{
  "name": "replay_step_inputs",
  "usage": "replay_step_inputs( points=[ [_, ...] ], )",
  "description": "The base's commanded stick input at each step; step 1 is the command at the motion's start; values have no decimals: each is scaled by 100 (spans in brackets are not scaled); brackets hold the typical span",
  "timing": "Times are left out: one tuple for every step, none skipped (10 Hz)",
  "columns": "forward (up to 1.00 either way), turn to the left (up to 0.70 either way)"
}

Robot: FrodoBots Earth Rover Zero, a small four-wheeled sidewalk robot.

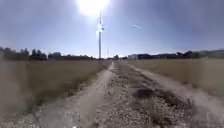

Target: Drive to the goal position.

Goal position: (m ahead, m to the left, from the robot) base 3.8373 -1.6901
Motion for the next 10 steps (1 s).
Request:
replay_step_inputs(
  points=[
    [85,0],
    [85,0],
    [85,0],
    [85,0],
    [85,-5],
    [85,-16],
    [85,-15],
    [85,0],
    [85,0],
    [85,-23]
  ],
)
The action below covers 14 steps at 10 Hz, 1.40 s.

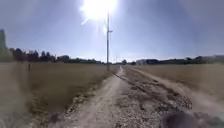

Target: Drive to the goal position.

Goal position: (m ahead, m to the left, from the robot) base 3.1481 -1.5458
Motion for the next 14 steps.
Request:
replay_step_inputs(
  points=[
    [85,-25],
    [85,-17],
    [85,-8],
    [85,0],
    [85,0],
    [85,-22],
    [85,-34],
    [85,-34],
    [85,-17],
    [85,0],
    [85,0],
    [85,-3],
    [85,-12],
    [85,-14]
  ],
)
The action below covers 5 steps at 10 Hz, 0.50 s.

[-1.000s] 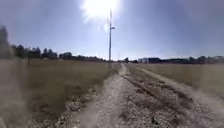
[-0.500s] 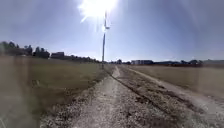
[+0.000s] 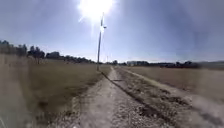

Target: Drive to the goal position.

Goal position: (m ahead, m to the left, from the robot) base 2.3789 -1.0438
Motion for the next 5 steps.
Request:
replay_step_inputs(
  points=[
    [85,-5],
    [85,-2],
    [85,-5],
    [85,-7],
    [85,-2]
  ],
)
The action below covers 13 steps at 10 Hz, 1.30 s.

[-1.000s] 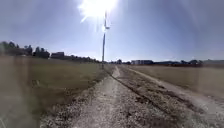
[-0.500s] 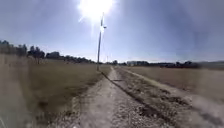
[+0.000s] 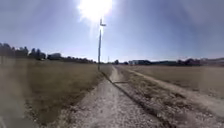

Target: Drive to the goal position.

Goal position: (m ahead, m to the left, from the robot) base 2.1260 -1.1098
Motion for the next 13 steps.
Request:
replay_step_inputs(
  points=[
    [85,-31],
    [85,-16],
    [85,-8],
    [85,-5],
    [85,-1],
    [85,0],
    [85,-10],
    [85,-28],
    [85,-31],
    [85,-34],
    [85,-34],
    [85,-34],
    [85,-34]
  ],
)
